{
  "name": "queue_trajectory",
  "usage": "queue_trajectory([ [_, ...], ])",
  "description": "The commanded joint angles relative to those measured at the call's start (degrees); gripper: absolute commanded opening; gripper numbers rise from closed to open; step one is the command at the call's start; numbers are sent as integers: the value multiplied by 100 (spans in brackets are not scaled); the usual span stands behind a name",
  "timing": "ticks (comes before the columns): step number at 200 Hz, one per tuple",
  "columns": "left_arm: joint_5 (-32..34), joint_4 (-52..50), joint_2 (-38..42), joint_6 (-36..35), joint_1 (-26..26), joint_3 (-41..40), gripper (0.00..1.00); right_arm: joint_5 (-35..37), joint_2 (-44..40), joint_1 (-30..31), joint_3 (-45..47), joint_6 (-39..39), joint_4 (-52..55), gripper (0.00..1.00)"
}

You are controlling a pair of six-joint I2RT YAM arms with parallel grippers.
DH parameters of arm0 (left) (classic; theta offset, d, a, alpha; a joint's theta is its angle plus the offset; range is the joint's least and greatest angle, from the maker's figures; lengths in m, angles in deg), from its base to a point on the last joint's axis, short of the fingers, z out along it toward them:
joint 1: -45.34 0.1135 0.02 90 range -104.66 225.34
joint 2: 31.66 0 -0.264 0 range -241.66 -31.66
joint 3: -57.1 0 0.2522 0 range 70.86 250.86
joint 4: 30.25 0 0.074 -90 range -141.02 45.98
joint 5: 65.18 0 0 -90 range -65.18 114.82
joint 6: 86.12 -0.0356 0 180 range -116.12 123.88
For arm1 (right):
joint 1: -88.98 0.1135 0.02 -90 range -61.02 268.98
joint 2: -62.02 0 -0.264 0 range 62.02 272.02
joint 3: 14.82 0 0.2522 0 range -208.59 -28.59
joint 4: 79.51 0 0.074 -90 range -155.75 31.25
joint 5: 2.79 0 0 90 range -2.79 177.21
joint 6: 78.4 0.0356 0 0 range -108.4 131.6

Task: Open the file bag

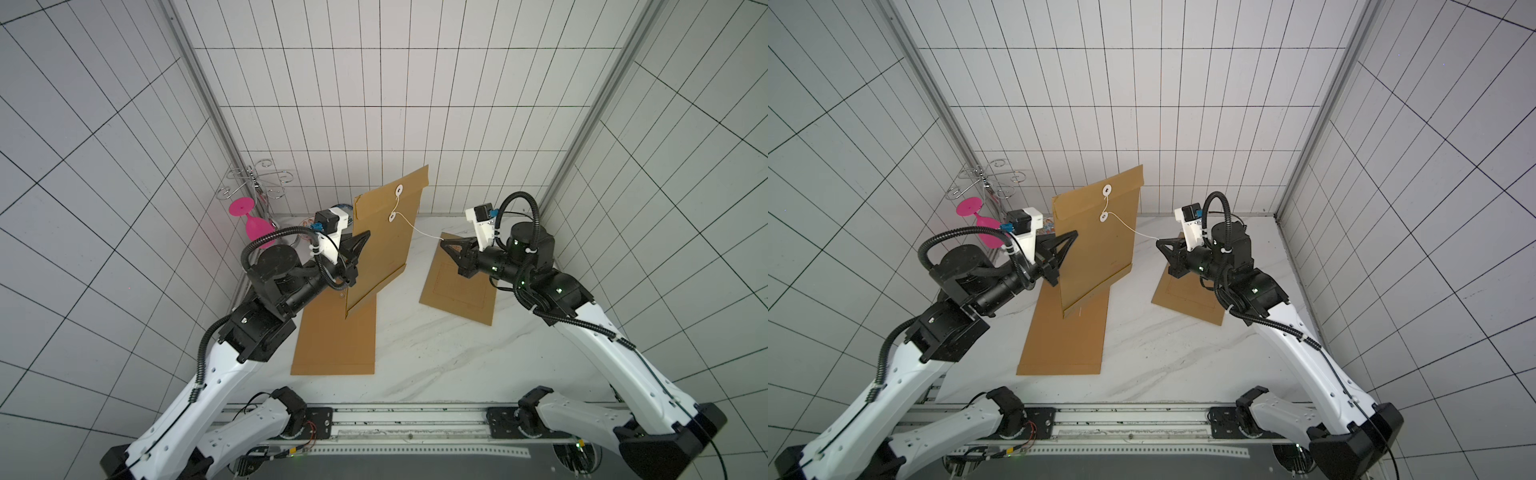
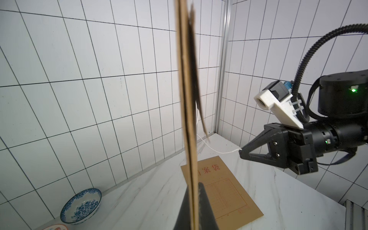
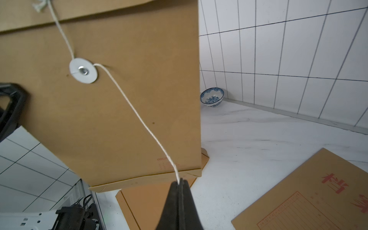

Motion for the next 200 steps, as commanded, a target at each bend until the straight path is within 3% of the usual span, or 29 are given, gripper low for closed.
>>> queue_trajectory([
  [1,269,209,-165,138,25,381,0,-186,112,239,107,-215,-43,0],
  [78,-54,108,-765,623,35,1489,0,-220,366,631,-111,-338,-71,0],
  [200,32,101,-1130,426,25,1305,0,-525,499,997,-500,-415,-211,0],
])
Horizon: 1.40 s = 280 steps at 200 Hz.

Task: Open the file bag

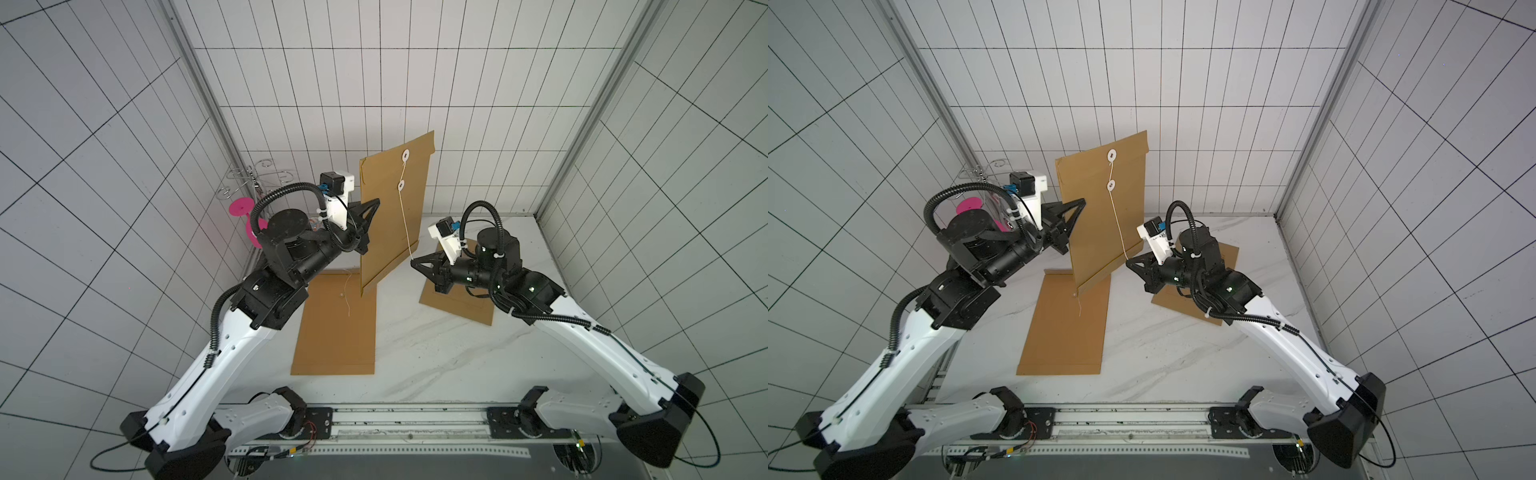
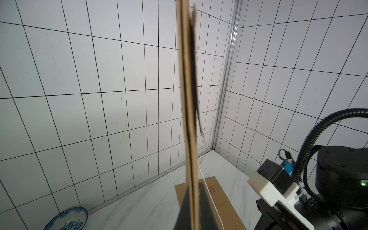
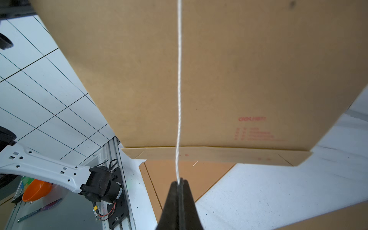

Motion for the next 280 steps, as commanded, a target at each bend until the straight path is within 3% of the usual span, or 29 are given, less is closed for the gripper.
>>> queue_trajectory([
  [1,30,145,-26,-43,13,-87,0,-136,-2,90,-368,-117,-128,0],
  [76,-417,-4,41,-187,10,-433,0,-88,-87,97,-437,-179,-105,0],
  [127,-507,-325,125,-392,0,-858,0,-508,-138,89,-695,-237,-221,0],
  [280,-361,-818,412,-541,-325,-1675,0,-360,-274,54,-863,-140,-383,0],
])
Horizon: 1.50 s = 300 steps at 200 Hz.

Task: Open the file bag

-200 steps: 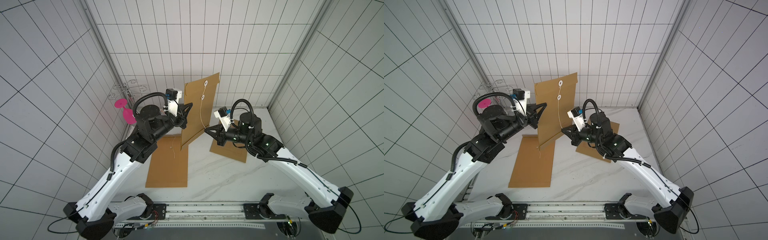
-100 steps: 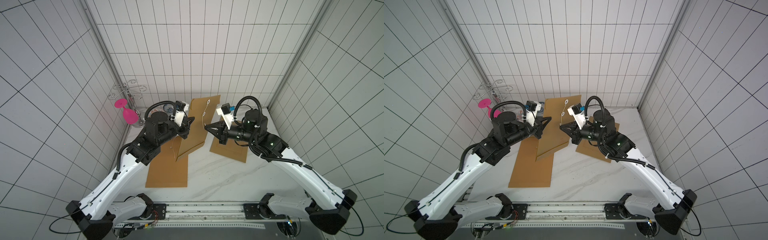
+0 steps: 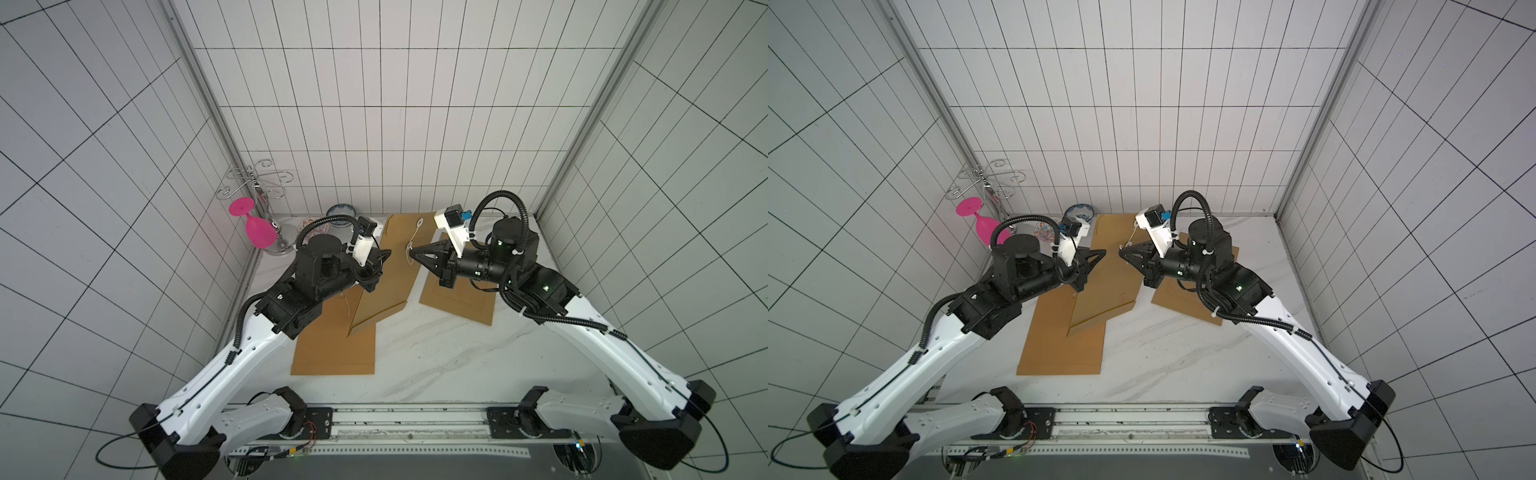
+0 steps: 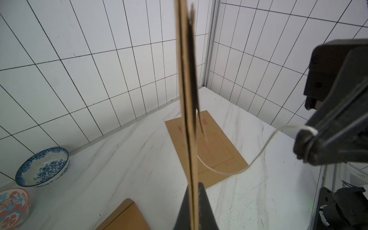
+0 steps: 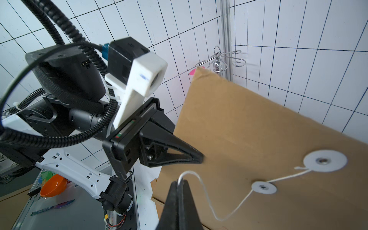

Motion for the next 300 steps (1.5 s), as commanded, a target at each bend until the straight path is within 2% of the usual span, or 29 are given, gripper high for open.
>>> queue_trajectory([
  [1,92,-36,152,-118,-88,-116,0,63,-171,-8,-318,-15,-167,0],
  [122,435,-484,298,-376,-106,-256,0,542,-568,-129,-112,75,-382,0],
  [178,479,-433,414,-349,-40,-261,0,1035,-699,-255,-59,19,-95,0],
  [209,191,-294,615,-182,296,-256,0,1253,-854,-463,82,3,92,0],
  [239,232,-336,762,-167,501,-229,0,1373,-1173,-711,249,19,124,0],
  [300,254,-565,851,-234,566,-167,0,1518,-1446,-1276,431,76,180,0],
])
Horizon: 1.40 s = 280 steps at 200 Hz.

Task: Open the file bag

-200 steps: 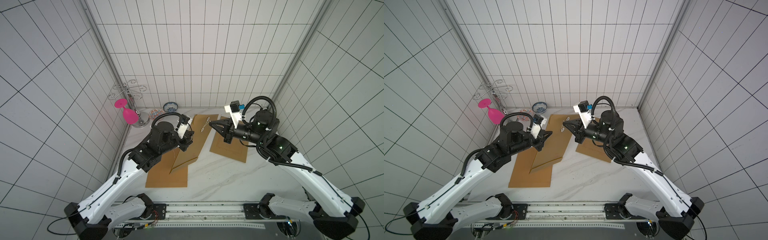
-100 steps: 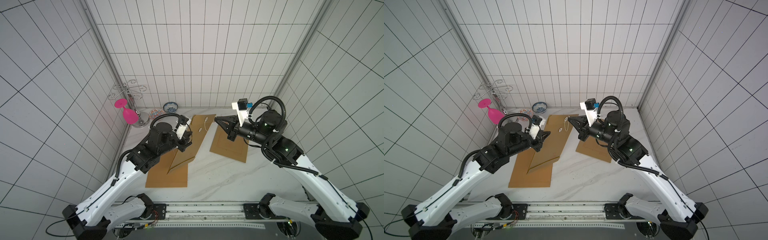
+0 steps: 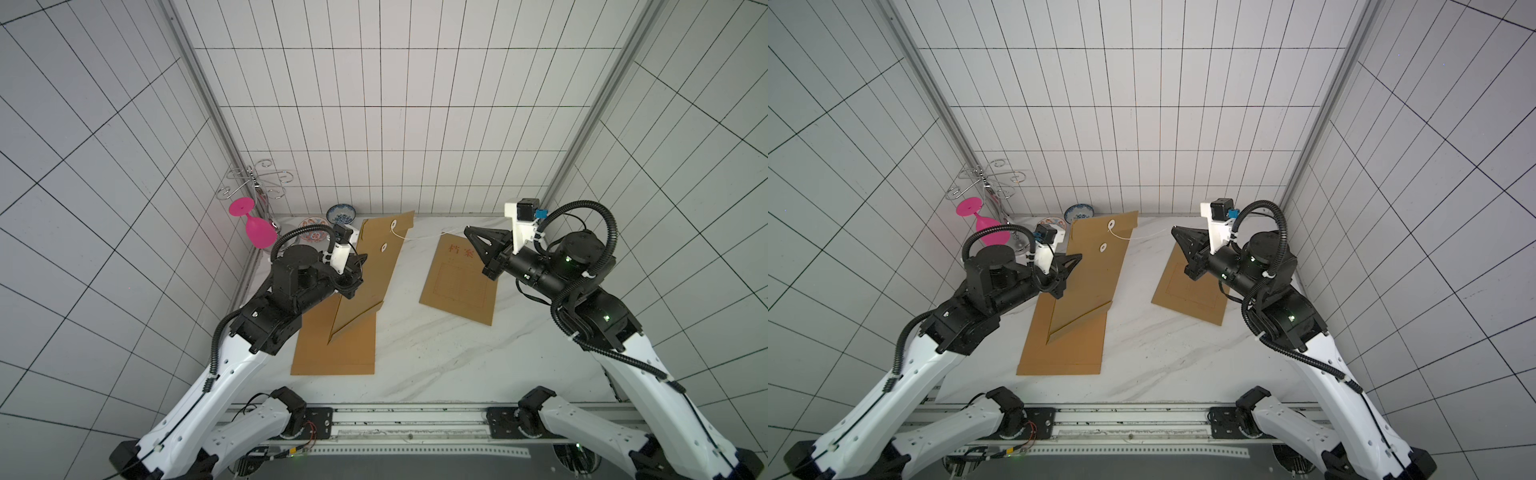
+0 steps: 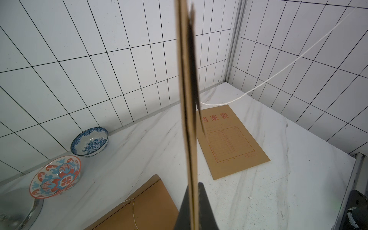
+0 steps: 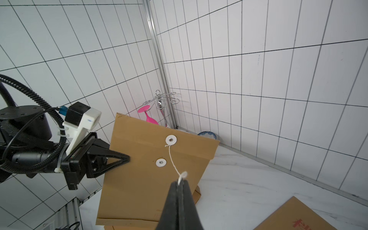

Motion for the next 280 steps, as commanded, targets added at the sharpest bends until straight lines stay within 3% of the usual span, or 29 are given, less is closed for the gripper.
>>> queue_trajectory([
  [1,-40,-36,58,-54,24,104,0,116,-43,-193,85,29,10,0],
  [102,-544,-333,11,-135,13,102,0,-283,1116,-1258,-1865,-85,124,0],
  [171,-1526,-497,225,-484,0,104,0,-808,2208,-1939,-3063,63,264,0],
  [241,-2011,-488,523,-845,0,38,0,-1388,2945,-2229,-3779,146,467,0],
  [249,-2027,-464,536,-796,6,48,0,-1520,2940,-2254,-3746,151,467,9],
  [268,-2062,-364,555,-603,0,69,0,-1593,2758,-2312,-3502,111,420,47],
  [280,-2053,-289,579,-532,5,62,0,-1567,2585,-2381,-3229,90,322,60],
])
